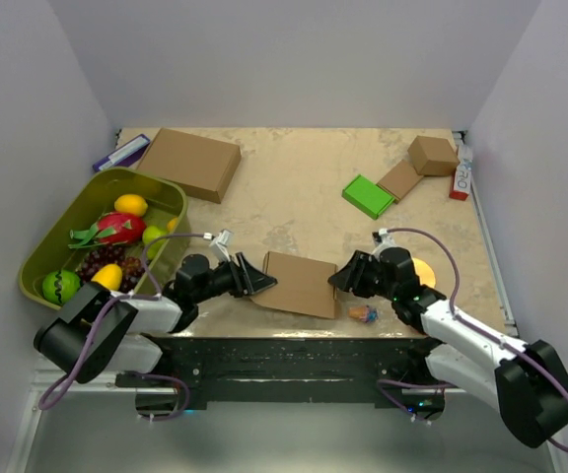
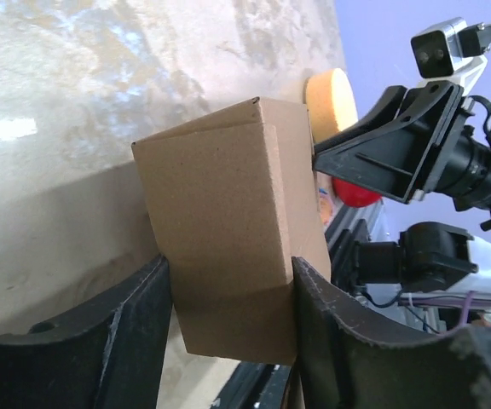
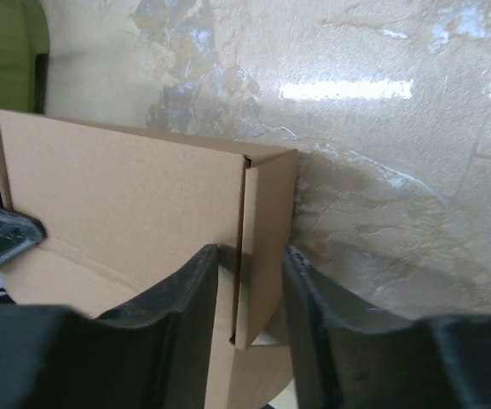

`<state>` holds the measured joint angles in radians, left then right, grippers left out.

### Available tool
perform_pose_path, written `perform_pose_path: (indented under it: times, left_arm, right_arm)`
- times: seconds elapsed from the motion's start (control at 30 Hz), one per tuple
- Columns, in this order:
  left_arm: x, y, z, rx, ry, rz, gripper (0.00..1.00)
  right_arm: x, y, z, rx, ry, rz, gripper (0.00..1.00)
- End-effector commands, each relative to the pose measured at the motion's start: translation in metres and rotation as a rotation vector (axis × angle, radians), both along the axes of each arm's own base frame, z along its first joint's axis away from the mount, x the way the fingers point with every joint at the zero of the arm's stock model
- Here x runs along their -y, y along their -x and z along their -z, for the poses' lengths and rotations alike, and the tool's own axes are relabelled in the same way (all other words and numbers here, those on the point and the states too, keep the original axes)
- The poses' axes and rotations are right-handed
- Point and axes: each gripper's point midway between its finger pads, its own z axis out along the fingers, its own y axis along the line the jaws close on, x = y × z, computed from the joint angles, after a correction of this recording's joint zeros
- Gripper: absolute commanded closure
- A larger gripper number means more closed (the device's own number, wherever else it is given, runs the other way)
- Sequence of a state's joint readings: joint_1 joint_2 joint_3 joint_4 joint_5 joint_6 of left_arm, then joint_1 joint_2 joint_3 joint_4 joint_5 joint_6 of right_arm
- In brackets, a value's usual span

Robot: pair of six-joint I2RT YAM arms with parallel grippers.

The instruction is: Fold the paper box

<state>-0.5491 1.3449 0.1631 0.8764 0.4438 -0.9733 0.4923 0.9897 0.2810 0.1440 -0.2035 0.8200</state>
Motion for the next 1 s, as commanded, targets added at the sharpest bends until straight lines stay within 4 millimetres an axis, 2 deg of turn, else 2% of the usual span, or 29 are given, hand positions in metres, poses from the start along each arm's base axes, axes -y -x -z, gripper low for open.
perform_pose_path:
  times: [0.0, 0.07, 0.1, 0.13, 0.17, 0.2, 0.23, 0.3, 0.33, 0.37, 0.4, 0.43, 0.47, 0.5, 0.57, 0.6, 0.77, 0.97]
  left_arm:
    - [0.014, -0.005, -0.036, 0.071, 0.091, 0.038, 0.67]
    - [0.016, -0.006, -0.036, 0.054, 0.077, 0.047, 0.7]
    - [0.016, -0.005, -0.037, 0.043, 0.077, 0.061, 0.71]
    - [0.017, -0.008, -0.042, 0.045, 0.083, 0.071, 0.72]
    - [0.017, -0.008, -0.039, 0.017, 0.073, 0.08, 0.72]
    - [0.015, -0.007, -0.04, 0.002, 0.074, 0.101, 0.72]
    - [0.016, -0.011, -0.045, 0.002, 0.076, 0.109, 0.72]
    - [0.013, -0.01, -0.04, -0.045, 0.06, 0.132, 0.72]
    - [0.012, -0.01, -0.041, -0.057, 0.06, 0.141, 0.72]
    - [0.009, -0.008, -0.037, -0.092, 0.053, 0.147, 0.72]
    - [0.005, -0.008, -0.038, -0.114, 0.062, 0.152, 0.72]
    - [0.002, -0.007, -0.035, -0.136, 0.062, 0.153, 0.72]
    - [-0.002, -0.005, -0.032, -0.165, 0.063, 0.151, 0.72]
    - [-0.008, -0.004, -0.032, -0.182, 0.075, 0.148, 0.73]
    - [-0.012, 0.0, -0.03, -0.216, 0.072, 0.148, 0.73]
    - [-0.014, 0.0, -0.033, -0.207, 0.073, 0.152, 0.74]
    - [-0.023, 0.007, -0.035, -0.265, 0.088, 0.146, 0.76]
    - [-0.034, 0.015, -0.039, -0.298, 0.09, 0.155, 0.76]
  right_arm:
    - [0.0, -0.005, -0.033, 0.153, 0.093, -0.085, 0.35]
    - [-0.005, -0.013, -0.072, 0.309, 0.124, -0.104, 0.23]
    - [-0.021, 0.0, -0.08, 0.348, 0.146, -0.173, 0.2]
    - [-0.031, 0.001, -0.103, 0.412, 0.152, -0.19, 0.15]
    - [-0.03, -0.004, -0.108, 0.459, 0.225, -0.174, 0.14]
    - [-0.045, 0.01, -0.11, 0.478, 0.255, -0.238, 0.12]
    - [-0.054, 0.01, -0.124, 0.51, 0.27, -0.25, 0.02]
    - [-0.07, 0.019, -0.116, 0.538, 0.372, -0.307, 0.01]
    - [-0.079, 0.024, -0.123, 0.567, 0.387, -0.328, 0.01]
    - [-0.079, 0.022, -0.124, 0.608, 0.455, -0.309, 0.01]
    - [-0.097, 0.041, -0.114, 0.625, 0.499, -0.385, 0.01]
    - [-0.104, 0.044, -0.12, 0.655, 0.526, -0.383, 0.01]
    - [-0.113, 0.056, -0.117, 0.681, 0.565, -0.422, 0.01]
    - [-0.11, 0.051, -0.104, 0.681, 0.671, -0.4, 0.01]
    - [-0.119, 0.057, -0.104, 0.711, 0.742, -0.4, 0.01]
    - [-0.116, 0.053, -0.104, 0.73, 0.8, -0.366, 0.01]
    - [-0.133, 0.063, -0.09, 0.783, 0.916, -0.388, 0.01]
    - [-0.12, 0.051, -0.077, 0.792, 1.055, -0.286, 0.02]
